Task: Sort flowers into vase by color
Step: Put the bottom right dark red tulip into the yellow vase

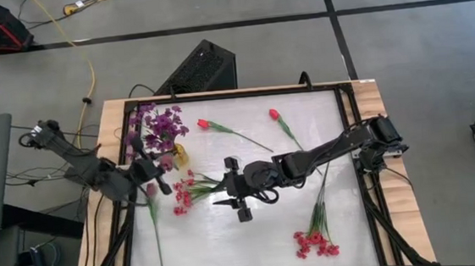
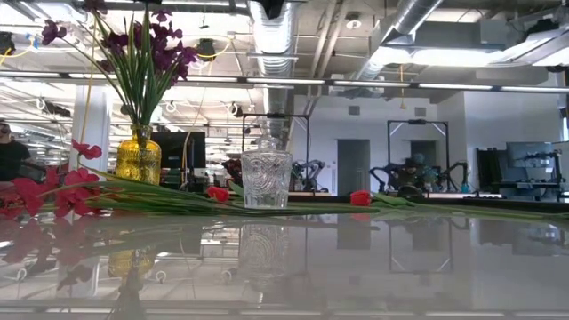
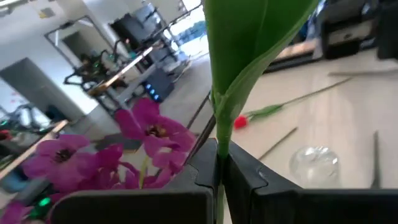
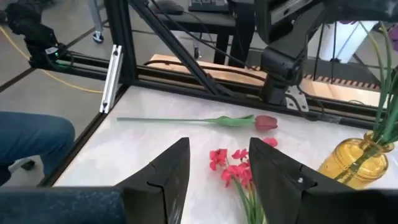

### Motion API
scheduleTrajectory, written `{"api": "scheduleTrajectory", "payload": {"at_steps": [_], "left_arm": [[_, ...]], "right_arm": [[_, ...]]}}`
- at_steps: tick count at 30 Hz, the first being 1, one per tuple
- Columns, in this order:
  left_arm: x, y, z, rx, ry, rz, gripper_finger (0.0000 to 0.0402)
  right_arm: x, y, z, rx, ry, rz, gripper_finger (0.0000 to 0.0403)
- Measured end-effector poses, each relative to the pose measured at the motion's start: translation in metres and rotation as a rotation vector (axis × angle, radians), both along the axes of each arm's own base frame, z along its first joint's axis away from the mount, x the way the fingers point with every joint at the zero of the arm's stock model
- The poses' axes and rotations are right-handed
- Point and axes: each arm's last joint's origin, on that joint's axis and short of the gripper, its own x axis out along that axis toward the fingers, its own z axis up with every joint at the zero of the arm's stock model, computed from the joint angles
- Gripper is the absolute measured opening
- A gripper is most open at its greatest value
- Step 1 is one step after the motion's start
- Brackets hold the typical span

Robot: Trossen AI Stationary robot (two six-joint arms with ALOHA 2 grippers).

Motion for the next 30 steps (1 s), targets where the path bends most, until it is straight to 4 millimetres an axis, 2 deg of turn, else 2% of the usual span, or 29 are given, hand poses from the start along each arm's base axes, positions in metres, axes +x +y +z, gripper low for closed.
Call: {"api": "scheduleTrajectory", "payload": {"at_steps": [7, 22, 30], "left_arm": [[0.013, 0.004, -0.008, 0.005, 0.097, 0.064, 0.0000], [0.008, 0.014, -0.009, -0.027, 0.107, 0.097, 0.0000], [0.007, 0.017, -0.023, -0.082, 0.113, 0.122, 0.0000]], "right_arm": [[0.002, -0.007, -0.001, -0.002, 0.006, -0.018, 0.0191], [0.001, -0.010, -0.002, -0.007, 0.022, -0.023, 0.0191], [0.001, -0.010, -0.002, -0.005, 0.021, -0.023, 0.0191]]}}
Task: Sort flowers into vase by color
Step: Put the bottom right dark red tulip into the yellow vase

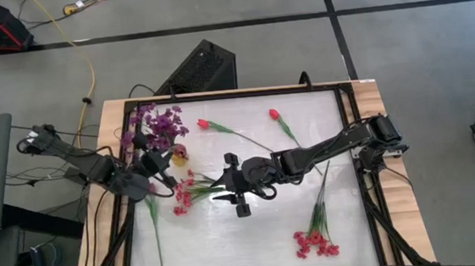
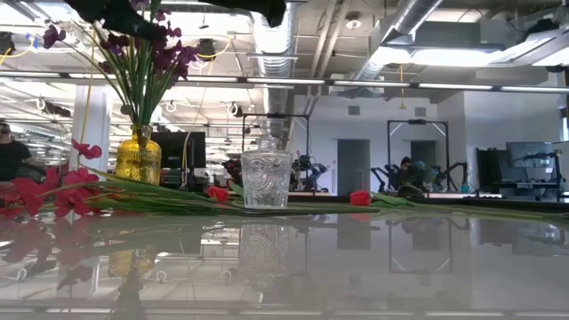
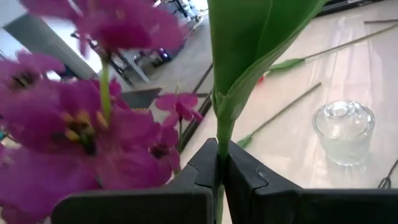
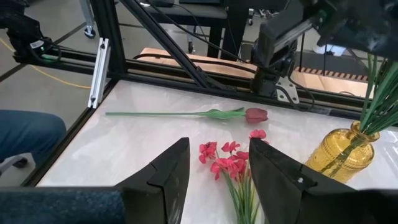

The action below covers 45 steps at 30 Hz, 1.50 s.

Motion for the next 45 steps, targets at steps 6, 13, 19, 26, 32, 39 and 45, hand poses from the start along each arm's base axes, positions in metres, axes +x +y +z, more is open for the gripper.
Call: {"api": "scheduleTrajectory", "payload": {"at_steps": [6, 13, 19, 26, 32, 39, 45], "left_arm": [[0.002, 0.005, -0.014, -0.045, 0.010, 0.025, 0.0000], [0.003, 0.012, -0.025, -0.088, 0.025, 0.046, 0.0000], [0.004, 0.017, -0.025, -0.128, -0.007, 0.089, 0.0000], [0.006, 0.023, -0.026, -0.186, -0.028, 0.123, 0.0000], [0.007, 0.026, -0.026, -0.201, -0.035, 0.137, 0.0000], [0.004, 0.027, -0.031, -0.223, -0.016, 0.165, 0.0000], [0.004, 0.027, -0.046, -0.230, -0.041, 0.174, 0.0000]], "right_arm": [[0.000, 0.001, 0.000, 0.014, -0.001, -0.002, 0.0191], [-0.001, 0.004, 0.000, 0.015, -0.001, 0.004, 0.0191], [-0.001, 0.004, 0.000, 0.017, 0.000, 0.003, 0.0191], [-0.001, 0.004, 0.000, 0.017, 0.000, 0.004, 0.0186], [-0.002, 0.008, 0.000, 0.022, 0.000, 0.012, 0.0185], [-0.004, 0.018, 0.000, 0.023, 0.001, 0.037, 0.0184], [-0.006, 0.023, 0.000, 0.033, 0.003, 0.045, 0.0184]]}}
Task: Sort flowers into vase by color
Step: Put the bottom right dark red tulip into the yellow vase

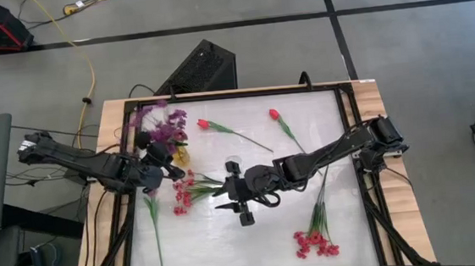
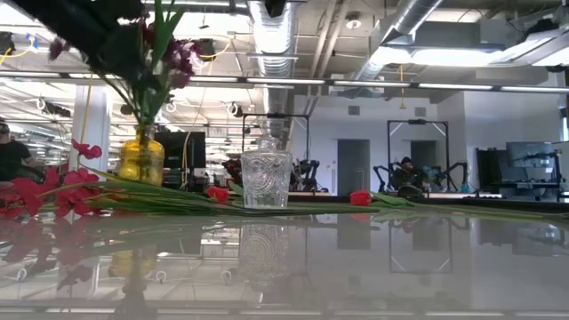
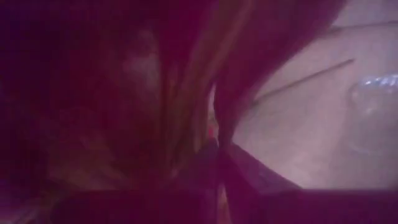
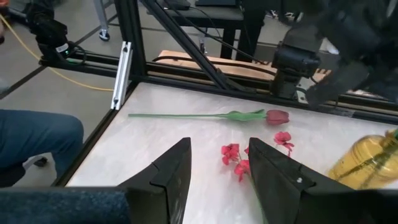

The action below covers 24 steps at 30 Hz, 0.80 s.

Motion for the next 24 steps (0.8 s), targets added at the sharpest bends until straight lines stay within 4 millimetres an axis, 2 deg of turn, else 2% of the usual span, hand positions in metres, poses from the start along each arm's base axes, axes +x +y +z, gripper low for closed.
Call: {"api": "scheduleTrajectory", "payload": {"at_steps": [6, 13, 18, 24], "left_arm": [[0.000, 0.000, -0.021, -0.028, -0.029, -0.001, 0.0000], [-0.001, 0.000, -0.022, -0.017, -0.015, -0.012, 0.0012], [0.000, -0.001, -0.021, -0.025, 0.015, -0.052, 0.0067], [0.004, -0.004, -0.002, -0.063, 0.029, -0.133, 0.0147]], "right_arm": [[-0.002, 0.006, -0.001, -0.002, 0.009, 0.014, 0.0182], [-0.002, 0.005, -0.002, -0.005, 0.019, 0.012, 0.0182], [-0.002, 0.004, -0.003, -0.008, 0.028, 0.011, 0.0182], [-0.002, 0.004, -0.003, -0.010, 0.032, 0.011, 0.0182]]}}
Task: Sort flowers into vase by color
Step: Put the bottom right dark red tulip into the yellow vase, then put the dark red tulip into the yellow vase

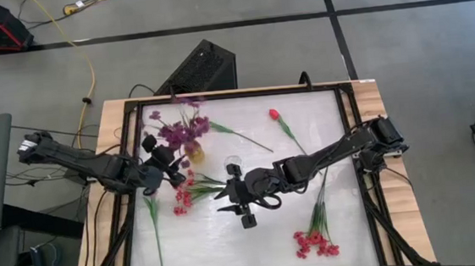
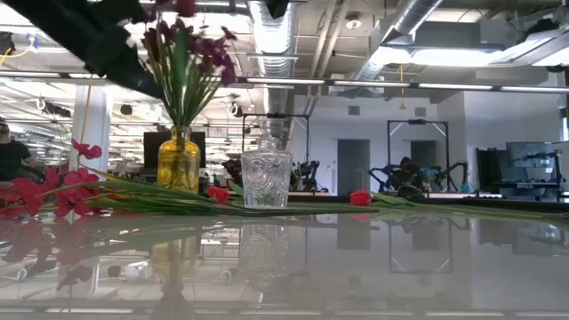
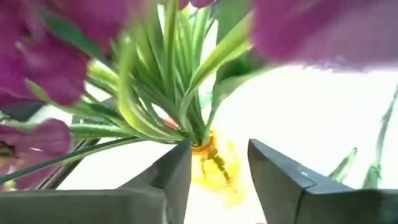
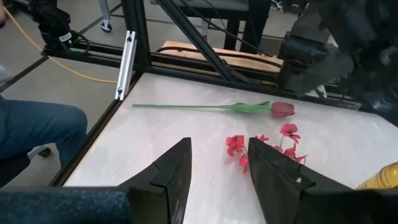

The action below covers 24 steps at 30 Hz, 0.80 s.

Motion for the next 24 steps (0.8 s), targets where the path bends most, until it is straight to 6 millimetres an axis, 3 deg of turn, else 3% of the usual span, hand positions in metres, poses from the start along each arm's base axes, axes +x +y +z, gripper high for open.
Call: {"api": "scheduleTrajectory", "payload": {"at_steps": [8, 16, 20, 24], "left_arm": [[-0.007, -0.001, 0.032, -0.097, 0.088, -0.071, 0.0191], [-0.009, -0.012, 0.055, -0.461, 0.140, -0.343, 0.0192], [-0.014, -0.018, 0.052, -0.754, 0.189, -0.352, 0.0192], [-0.021, -0.027, 0.037, -0.956, 0.280, -0.237, 0.0192]], "right_arm": [[0.000, 0.000, 0.000, 0.000, 0.000, 0.000, 0.0182], [0.000, 0.000, 0.000, 0.000, 0.000, 0.000, 0.0182], [0.000, 0.000, -0.001, 0.004, 0.007, -0.001, 0.0182], [-0.001, 0.000, -0.002, -0.001, 0.027, -0.001, 0.0182]]}}
